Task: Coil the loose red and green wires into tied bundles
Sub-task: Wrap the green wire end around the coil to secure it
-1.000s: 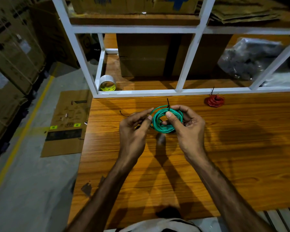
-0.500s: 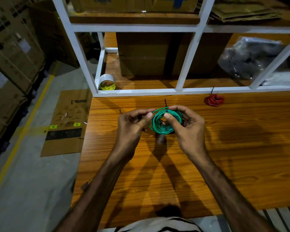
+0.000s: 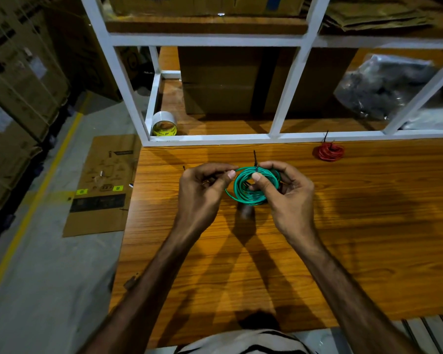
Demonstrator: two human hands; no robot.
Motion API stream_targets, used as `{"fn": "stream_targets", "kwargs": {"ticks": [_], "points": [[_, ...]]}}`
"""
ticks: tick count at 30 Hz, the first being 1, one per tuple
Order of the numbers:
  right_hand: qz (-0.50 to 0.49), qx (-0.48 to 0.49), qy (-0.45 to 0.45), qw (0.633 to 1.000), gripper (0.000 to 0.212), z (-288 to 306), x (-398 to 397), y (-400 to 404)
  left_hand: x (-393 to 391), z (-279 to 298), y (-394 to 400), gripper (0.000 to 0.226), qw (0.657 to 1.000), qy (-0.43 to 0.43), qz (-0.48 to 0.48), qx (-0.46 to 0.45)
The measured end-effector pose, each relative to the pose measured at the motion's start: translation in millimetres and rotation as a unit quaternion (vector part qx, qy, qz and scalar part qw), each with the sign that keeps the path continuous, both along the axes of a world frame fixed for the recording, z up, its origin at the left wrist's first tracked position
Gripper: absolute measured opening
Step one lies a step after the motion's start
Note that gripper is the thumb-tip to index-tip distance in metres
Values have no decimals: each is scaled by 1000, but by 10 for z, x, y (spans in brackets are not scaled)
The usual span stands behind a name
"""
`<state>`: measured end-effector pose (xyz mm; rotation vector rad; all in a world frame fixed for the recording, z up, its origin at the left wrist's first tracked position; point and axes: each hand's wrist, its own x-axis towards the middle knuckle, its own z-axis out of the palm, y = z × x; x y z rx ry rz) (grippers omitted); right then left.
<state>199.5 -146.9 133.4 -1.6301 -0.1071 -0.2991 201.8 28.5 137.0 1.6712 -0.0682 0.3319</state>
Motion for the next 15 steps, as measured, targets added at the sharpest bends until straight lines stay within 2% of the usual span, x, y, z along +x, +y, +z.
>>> {"fn": "stream_targets", "kwargs": {"ticks": [8, 15], "points": [[17, -4, 24, 1000, 27, 51, -11, 34, 34, -9, 48, 13, 998, -4, -21, 53], [19, -12, 32, 999, 32, 63, -28, 62, 9, -33, -31, 13, 998, 30, -35, -33]]}}
